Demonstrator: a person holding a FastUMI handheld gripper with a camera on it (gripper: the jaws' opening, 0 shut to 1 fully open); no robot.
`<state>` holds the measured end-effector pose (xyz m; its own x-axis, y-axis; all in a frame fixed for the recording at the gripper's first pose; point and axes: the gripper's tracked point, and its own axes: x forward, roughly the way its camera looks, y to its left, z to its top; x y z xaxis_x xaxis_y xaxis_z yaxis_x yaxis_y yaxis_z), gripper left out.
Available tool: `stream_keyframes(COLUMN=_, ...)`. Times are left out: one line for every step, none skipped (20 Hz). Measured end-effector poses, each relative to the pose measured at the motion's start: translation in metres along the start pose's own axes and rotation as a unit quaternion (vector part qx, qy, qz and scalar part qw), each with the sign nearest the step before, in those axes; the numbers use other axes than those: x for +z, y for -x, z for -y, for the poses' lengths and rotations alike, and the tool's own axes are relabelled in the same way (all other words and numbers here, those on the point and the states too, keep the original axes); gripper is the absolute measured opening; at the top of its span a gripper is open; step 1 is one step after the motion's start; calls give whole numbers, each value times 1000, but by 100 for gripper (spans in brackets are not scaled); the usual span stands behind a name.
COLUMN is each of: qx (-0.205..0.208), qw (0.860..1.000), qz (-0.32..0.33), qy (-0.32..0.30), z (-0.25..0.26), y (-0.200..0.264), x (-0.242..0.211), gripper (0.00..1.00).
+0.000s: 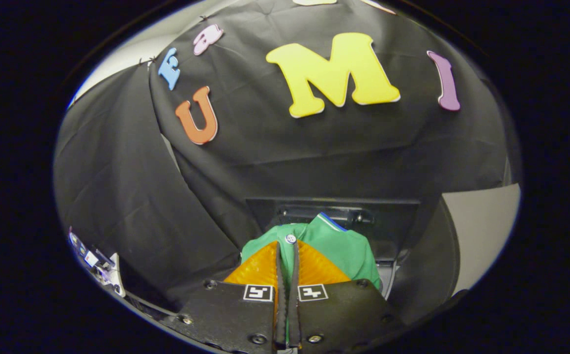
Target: Put the clothes into the washing machine and then close the washing machine lid.
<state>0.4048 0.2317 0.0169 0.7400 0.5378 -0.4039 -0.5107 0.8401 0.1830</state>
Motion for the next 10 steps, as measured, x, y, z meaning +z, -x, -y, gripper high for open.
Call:
stream_keyframes(qx=-3, qw=1000, qz=-4, qy=0, z=2, y=-5, x=-7, gripper=6)
stream_keyframes(qx=-5, qw=1000, qz=-10, qy=1, z=4, y=-11, x=-14, gripper=6)
stream_keyframes(qx=-6, qw=1000, qz=-12, qy=3, z=5, y=-17, x=-21, gripper=6)
stream_keyframes(qx=-14, qw=1000, qz=-18, qy=3, z=10, y=-24, x=-27, gripper=6)
stream_keyframes(qx=-18, qw=1000, qz=-23, qy=1, z=14, y=-32, x=-36, gripper=6)
stream_keyframes(qx=-23, qw=999, qz=-31, qy=-3, z=17, y=-38, x=-43, gripper=6)
stream_keyframes(qx=-27, qw=999, qz=-39, qy=-7, z=19, y=-44, x=-51, gripper=6)
stream_keyframes(qx=-30, qw=998, qz=-45, qy=-11, z=22, y=-50, x=-57, gripper=6)
stream_keyframes(qx=-35, qw=998, qz=-51, qy=-14, z=27, y=-55, x=-64, gripper=6)
stream_keyframes(qx=-41, qw=997, qz=-57, qy=-16, z=30, y=-58, x=-71, gripper=6)
